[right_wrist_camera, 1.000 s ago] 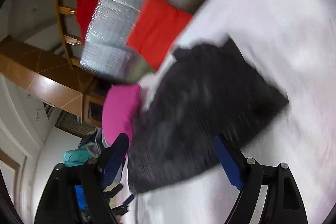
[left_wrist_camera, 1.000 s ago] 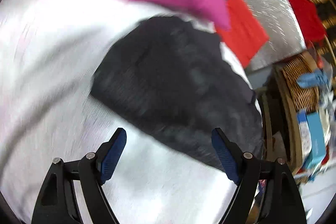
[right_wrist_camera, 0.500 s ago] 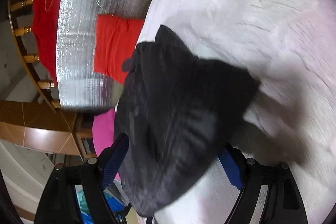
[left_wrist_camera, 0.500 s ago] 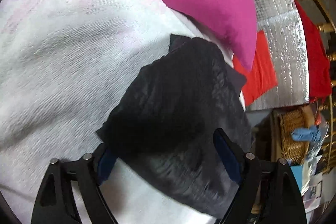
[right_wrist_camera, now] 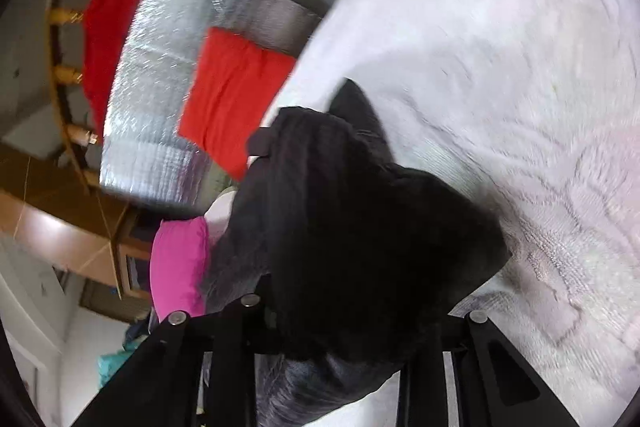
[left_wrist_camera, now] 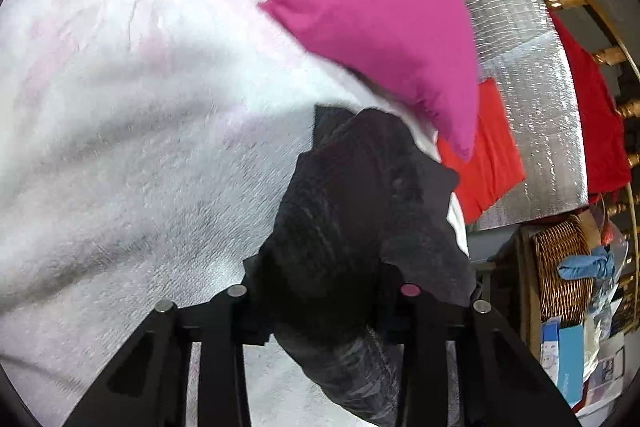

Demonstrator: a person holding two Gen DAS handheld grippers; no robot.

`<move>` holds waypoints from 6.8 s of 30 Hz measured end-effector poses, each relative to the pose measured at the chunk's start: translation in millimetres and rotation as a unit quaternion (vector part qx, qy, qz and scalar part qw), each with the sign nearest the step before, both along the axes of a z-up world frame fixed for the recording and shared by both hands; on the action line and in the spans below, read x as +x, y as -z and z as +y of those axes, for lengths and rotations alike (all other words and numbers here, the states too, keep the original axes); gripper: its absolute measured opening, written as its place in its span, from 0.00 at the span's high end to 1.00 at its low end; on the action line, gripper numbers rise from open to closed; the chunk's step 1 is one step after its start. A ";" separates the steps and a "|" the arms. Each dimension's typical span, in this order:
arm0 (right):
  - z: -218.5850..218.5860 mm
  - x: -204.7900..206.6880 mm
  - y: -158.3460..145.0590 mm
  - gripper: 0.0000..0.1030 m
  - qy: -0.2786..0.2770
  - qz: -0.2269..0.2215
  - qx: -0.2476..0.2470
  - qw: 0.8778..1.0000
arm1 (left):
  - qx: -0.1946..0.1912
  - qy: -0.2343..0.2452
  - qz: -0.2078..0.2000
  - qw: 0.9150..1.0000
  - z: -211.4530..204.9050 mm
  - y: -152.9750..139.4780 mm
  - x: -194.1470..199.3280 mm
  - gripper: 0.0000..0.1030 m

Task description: Fold large clothes

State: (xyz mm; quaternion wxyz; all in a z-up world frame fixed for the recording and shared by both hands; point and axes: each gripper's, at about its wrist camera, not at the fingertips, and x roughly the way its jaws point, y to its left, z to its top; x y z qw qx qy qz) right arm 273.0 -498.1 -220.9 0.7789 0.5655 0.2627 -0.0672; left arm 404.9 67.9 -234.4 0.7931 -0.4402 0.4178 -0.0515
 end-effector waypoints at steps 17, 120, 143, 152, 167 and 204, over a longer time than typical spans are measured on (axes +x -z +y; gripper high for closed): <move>14.0 -125.7 6.3 0.66 -0.080 0.062 0.003 0.995 | 0.046 0.088 0.049 0.994 34.8 3.7 -119.8 0.54; 357.5 209.5 -17.6 0.90 -0.360 0.089 -0.316 0.874 | 0.240 0.116 0.088 0.960 33.3 -15.4 -4.0 0.38; 192.9 -52.6 -52.8 0.55 -0.214 0.052 -0.295 0.930 | 0.366 0.218 -0.091 0.900 -66.5 -66.4 -70.5 0.27; 127.9 -91.2 11.4 0.71 -0.198 0.148 -0.216 0.945 | 0.384 0.310 -0.065 0.867 -118.4 -25.0 -116.3 0.14; 36.2 -165.7 5.0 0.29 -0.074 0.057 -0.093 0.991 | 0.342 0.213 -0.089 0.911 -33.3 -62.5 -85.0 0.11; 116.7 -31.2 31.8 0.65 -0.149 0.062 -0.212 0.964 | 0.067 0.221 -0.027 0.973 -2.8 -7.9 -17.9 0.66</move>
